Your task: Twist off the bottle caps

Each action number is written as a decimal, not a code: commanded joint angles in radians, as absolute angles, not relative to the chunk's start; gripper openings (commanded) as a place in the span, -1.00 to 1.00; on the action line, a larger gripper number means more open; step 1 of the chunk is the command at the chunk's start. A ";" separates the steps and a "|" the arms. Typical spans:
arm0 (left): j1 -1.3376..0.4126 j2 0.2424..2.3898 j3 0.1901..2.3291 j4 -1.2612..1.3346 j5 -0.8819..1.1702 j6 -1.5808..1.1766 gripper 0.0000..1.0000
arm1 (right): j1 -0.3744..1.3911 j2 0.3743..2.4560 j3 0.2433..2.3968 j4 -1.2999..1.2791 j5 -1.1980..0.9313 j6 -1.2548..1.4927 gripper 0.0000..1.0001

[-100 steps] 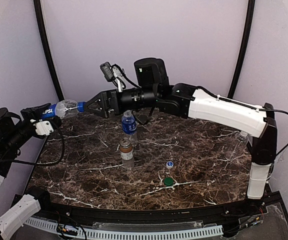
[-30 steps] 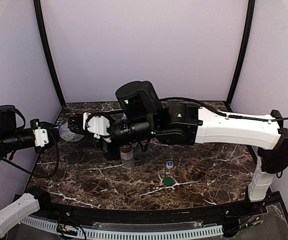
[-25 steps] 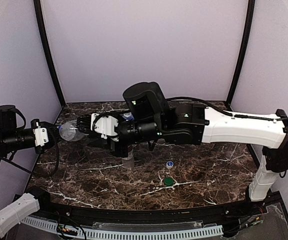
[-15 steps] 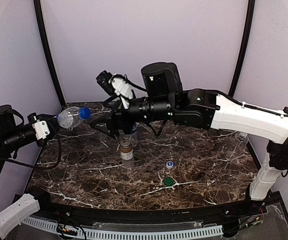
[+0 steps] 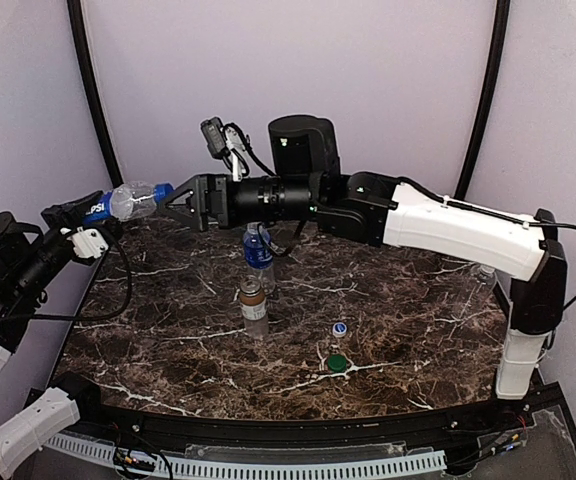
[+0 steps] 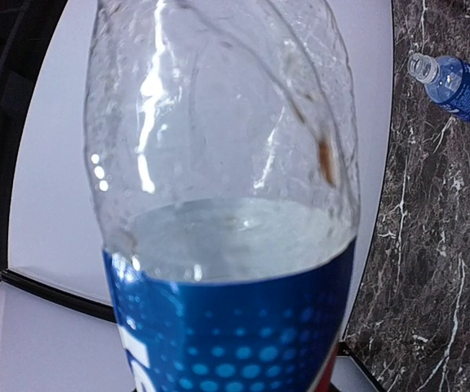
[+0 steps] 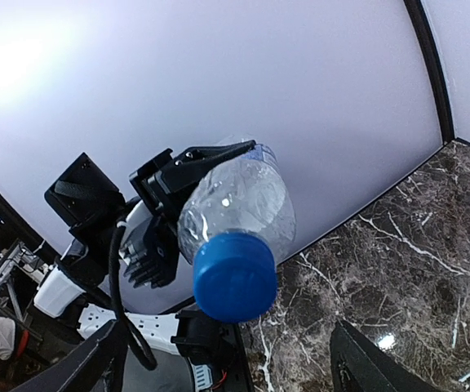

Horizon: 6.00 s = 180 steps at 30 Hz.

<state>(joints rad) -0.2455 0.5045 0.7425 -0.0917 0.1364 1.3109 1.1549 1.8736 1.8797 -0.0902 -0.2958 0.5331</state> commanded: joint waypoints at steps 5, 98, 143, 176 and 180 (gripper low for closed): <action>-0.265 0.503 0.690 0.053 0.069 1.467 -0.45 | 1.142 1.963 1.973 0.015 -0.333 0.685 0.41; -0.283 0.502 0.863 -0.651 0.434 1.368 -0.50 | 1.493 1.810 1.611 -0.027 0.135 -1.259 -1.00; -0.287 0.474 0.689 -0.068 0.079 1.392 -0.50 | 1.172 1.849 1.763 0.068 -0.298 0.540 0.76; -0.292 0.467 0.666 -0.071 0.083 1.428 -0.50 | 1.144 1.918 1.771 0.143 -0.378 0.675 -0.28; -0.291 0.473 0.671 -0.068 0.079 1.416 -0.50 | 1.144 1.914 1.767 0.142 -0.370 0.667 -0.22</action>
